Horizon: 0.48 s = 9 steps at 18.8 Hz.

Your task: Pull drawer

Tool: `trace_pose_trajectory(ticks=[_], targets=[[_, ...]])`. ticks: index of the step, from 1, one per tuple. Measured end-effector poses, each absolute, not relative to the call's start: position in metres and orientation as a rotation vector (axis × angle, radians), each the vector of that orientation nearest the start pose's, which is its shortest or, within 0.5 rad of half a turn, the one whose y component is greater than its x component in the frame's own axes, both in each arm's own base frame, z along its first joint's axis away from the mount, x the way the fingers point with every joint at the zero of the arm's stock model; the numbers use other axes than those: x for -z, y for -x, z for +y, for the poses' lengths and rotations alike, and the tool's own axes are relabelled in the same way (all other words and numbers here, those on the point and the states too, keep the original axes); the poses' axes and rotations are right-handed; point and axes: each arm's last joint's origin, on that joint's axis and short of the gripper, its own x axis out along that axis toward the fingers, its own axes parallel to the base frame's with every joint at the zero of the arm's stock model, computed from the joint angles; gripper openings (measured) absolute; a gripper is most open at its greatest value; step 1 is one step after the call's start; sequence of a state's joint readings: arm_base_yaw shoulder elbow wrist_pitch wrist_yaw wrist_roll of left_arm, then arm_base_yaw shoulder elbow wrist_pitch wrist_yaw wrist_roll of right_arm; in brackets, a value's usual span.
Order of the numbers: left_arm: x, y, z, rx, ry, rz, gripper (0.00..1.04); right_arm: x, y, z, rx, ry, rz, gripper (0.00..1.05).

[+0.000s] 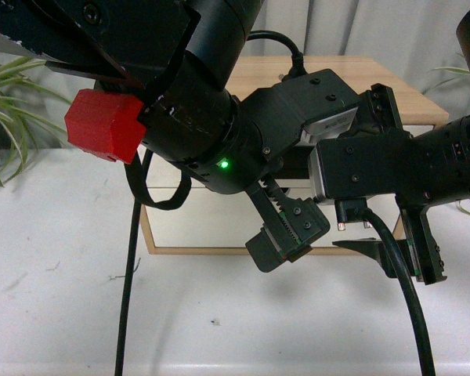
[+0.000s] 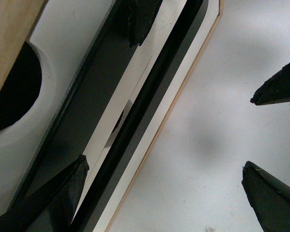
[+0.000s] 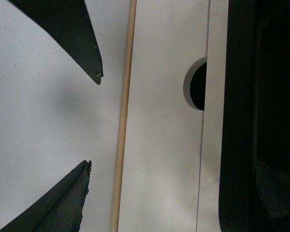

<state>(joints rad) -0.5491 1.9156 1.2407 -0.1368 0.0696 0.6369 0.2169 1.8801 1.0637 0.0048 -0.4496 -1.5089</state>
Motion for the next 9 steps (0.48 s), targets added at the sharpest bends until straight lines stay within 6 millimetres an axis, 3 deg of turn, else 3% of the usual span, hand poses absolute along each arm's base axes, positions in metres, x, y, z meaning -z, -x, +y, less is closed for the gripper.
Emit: trace_pose_trajectory(ticks=[9], targets=[[-0.169,-0.325,-0.214,0.860,-0.806,0.576,0.98,-0.144,-0.345,0.096,-1.130,1.203,0.236,0.98]])
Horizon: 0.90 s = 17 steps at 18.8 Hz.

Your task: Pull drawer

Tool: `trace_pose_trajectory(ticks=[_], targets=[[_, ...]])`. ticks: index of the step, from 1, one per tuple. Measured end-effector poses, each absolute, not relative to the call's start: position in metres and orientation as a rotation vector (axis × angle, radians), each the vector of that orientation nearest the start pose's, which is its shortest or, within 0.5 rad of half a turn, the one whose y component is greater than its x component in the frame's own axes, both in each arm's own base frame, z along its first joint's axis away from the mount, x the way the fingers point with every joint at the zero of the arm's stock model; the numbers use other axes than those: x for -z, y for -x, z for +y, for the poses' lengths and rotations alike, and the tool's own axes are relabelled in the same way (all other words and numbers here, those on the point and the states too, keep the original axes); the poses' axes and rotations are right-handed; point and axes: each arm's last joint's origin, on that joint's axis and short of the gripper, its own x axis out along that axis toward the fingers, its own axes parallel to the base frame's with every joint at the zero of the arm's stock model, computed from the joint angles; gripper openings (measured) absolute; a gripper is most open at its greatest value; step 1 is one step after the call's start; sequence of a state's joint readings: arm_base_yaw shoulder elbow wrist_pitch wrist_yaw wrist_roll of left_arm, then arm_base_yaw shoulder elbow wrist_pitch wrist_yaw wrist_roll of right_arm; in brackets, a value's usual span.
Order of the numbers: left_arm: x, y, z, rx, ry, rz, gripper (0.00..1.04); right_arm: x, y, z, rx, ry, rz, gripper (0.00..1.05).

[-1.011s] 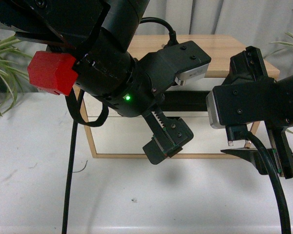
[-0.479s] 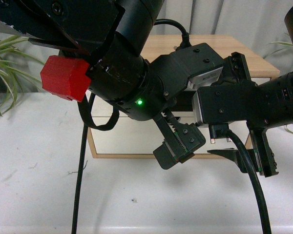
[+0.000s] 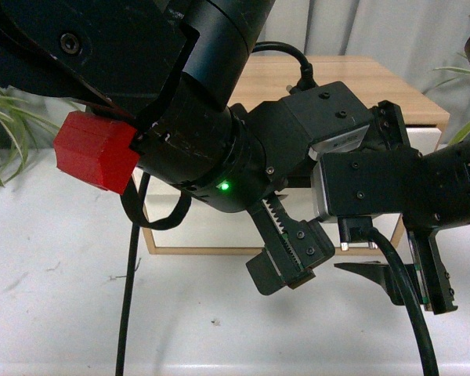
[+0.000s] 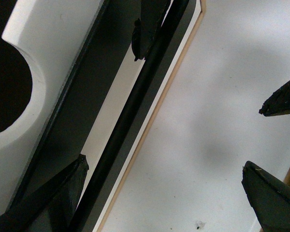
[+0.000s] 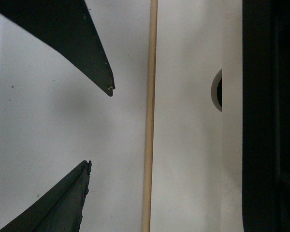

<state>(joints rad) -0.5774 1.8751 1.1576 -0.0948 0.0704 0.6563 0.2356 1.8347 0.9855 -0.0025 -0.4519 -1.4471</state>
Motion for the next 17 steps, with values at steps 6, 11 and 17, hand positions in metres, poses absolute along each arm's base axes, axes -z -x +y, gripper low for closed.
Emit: trace_pose_trajectory(ticks=[6,11,17], targets=[[-0.168,-0.302,-0.204,0.895,-0.788,0.566,0.98,-0.145,-0.316,0.101,-1.135,1.188,0.277,0.98],[-0.170,-0.270,-0.194,0.942,-0.758,0.563,0.98,-0.144,-0.281,0.104,-1.156,1.159,0.290,0.98],[-0.173,-0.259,-0.188,0.947,-0.727,0.565,0.98,-0.147,-0.272,0.104,-1.128,1.137,0.291,0.98]])
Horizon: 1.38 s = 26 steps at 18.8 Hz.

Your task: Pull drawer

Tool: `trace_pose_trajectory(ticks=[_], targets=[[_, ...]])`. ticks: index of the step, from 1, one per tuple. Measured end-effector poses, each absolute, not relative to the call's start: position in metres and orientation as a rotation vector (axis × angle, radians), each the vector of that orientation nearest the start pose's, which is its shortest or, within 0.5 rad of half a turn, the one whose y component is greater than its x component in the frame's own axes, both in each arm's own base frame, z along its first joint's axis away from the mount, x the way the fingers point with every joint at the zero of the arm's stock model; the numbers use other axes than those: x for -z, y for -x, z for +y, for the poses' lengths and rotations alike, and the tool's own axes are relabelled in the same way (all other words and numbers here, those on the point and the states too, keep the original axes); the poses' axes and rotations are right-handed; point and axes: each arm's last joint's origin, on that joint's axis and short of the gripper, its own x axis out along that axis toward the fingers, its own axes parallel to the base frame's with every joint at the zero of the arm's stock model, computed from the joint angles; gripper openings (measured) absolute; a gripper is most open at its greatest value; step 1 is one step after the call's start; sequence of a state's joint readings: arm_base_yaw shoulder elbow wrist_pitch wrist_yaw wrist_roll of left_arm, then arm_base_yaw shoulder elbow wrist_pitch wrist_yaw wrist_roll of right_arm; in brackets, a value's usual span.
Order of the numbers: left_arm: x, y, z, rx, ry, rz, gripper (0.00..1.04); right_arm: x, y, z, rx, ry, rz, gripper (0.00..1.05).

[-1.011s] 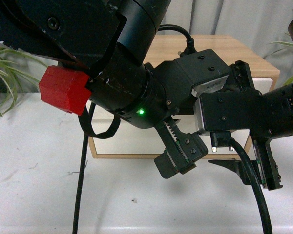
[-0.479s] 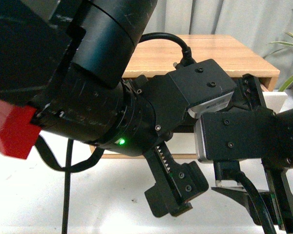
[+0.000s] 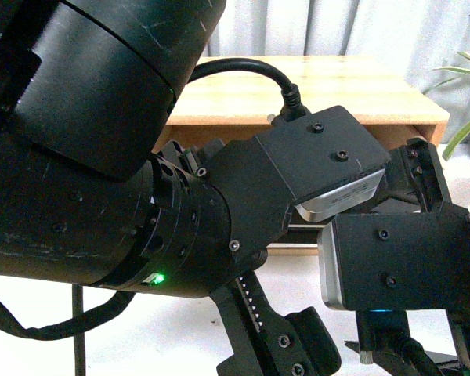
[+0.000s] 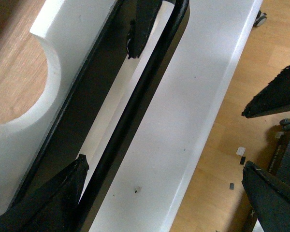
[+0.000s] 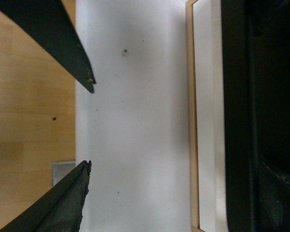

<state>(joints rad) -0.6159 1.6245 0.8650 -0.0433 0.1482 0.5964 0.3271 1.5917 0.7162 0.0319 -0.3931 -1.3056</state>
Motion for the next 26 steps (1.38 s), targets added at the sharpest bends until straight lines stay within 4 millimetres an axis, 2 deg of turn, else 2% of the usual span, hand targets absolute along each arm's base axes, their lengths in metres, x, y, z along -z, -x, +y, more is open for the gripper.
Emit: trace_pose_trajectory(ticks=[4,8,10,12,14,16,17,18,19,20,22,23,24,26], targets=[[-0.187,-0.250,-0.182,0.950,-0.666,0.561,0.98,-0.164,-0.272,0.097,-1.068,1.159,0.274,0.98],[-0.215,-0.228,-0.176,1.012,-0.570,0.505,0.98,-0.200,-0.268,0.085,-0.982,1.160,0.209,0.98],[-0.230,-0.224,-0.170,1.021,-0.497,0.468,0.98,-0.218,-0.264,0.077,-0.942,1.114,0.158,0.98],[-0.243,-0.230,-0.153,0.968,-0.375,0.450,0.98,-0.235,-0.264,0.063,-0.854,1.032,0.109,0.98],[-0.248,-0.245,-0.131,0.859,-0.259,0.446,0.98,-0.252,-0.271,0.042,-0.685,0.928,0.072,0.98],[-0.257,-0.263,-0.094,0.671,-0.117,0.370,0.98,-0.262,-0.279,0.014,-0.426,0.750,0.127,0.98],[-0.260,-0.265,-0.074,0.586,-0.058,0.340,0.98,-0.266,-0.278,-0.004,-0.279,0.611,0.166,0.98],[-0.262,-0.263,-0.055,0.511,-0.021,0.305,0.98,-0.267,-0.272,-0.017,-0.181,0.492,0.188,0.98],[-0.258,-0.251,-0.016,0.371,0.046,0.283,0.98,-0.267,-0.246,-0.039,0.000,0.199,0.202,0.98],[-0.253,-0.240,0.005,0.299,0.076,0.281,0.98,-0.264,-0.226,-0.052,0.108,0.010,0.204,0.98],[-0.252,-0.230,0.023,0.220,0.096,0.268,0.98,-0.259,-0.211,-0.057,0.165,-0.084,0.199,0.98],[-0.252,-0.225,0.030,0.185,0.095,0.248,0.98,-0.259,-0.202,-0.058,0.141,-0.089,0.110,0.94],[-0.250,-0.219,0.035,0.089,0.049,0.123,0.90,-0.258,-0.190,-0.054,0.077,-0.059,0.035,0.85],[-0.237,-0.202,0.032,-0.003,0.022,0.022,0.74,-0.247,-0.166,-0.039,0.007,-0.030,0.028,0.68]])
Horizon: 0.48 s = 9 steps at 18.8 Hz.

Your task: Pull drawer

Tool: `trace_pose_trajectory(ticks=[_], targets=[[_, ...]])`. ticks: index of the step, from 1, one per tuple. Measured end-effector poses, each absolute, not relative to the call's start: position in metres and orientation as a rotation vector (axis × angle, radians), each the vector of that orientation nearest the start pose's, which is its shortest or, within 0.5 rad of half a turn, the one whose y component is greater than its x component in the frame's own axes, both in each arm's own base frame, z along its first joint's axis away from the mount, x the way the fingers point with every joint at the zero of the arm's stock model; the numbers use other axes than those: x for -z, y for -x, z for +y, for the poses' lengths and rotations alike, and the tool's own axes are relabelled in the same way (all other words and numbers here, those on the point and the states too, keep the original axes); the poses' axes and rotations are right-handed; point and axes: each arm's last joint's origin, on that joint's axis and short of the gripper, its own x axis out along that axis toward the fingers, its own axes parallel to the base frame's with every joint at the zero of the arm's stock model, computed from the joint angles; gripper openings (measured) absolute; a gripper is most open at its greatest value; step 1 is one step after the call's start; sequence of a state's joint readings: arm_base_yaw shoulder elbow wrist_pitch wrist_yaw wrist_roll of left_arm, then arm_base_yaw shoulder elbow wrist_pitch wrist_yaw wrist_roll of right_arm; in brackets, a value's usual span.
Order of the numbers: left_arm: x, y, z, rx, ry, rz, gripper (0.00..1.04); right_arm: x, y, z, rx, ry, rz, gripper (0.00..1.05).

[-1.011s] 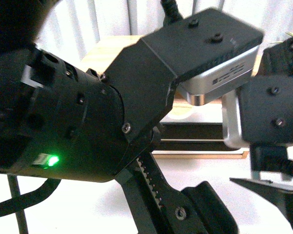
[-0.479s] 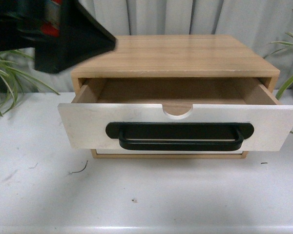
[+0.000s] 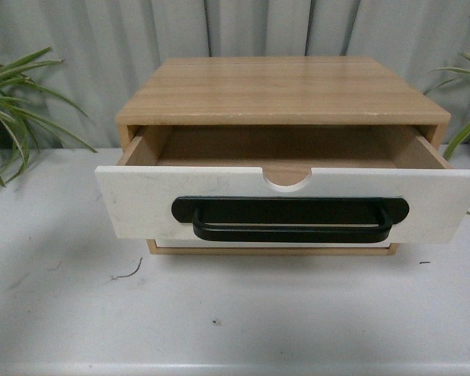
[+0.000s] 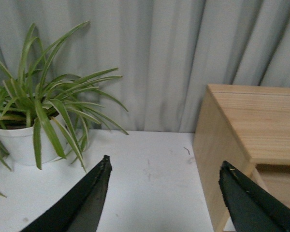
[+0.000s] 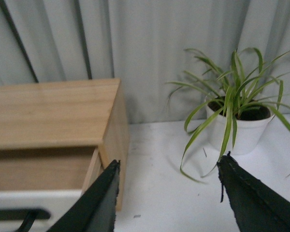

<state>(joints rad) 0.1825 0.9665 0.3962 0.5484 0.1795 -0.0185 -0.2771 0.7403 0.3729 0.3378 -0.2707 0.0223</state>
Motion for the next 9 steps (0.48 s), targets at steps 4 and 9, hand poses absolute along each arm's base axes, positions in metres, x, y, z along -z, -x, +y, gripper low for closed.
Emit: trace_pose_trajectory(ticks=[4,9], targets=[[-0.212,-0.179,0.018,0.006,0.019,0.008,0.36,-0.231,-0.135,-0.020,0.002,-0.003,-0.019,0.30],[-0.199,-0.162,0.012,-0.003,0.019,0.003,0.01,-0.207,-0.129,-0.013,-0.006,-0.004,0.011,0.02]])
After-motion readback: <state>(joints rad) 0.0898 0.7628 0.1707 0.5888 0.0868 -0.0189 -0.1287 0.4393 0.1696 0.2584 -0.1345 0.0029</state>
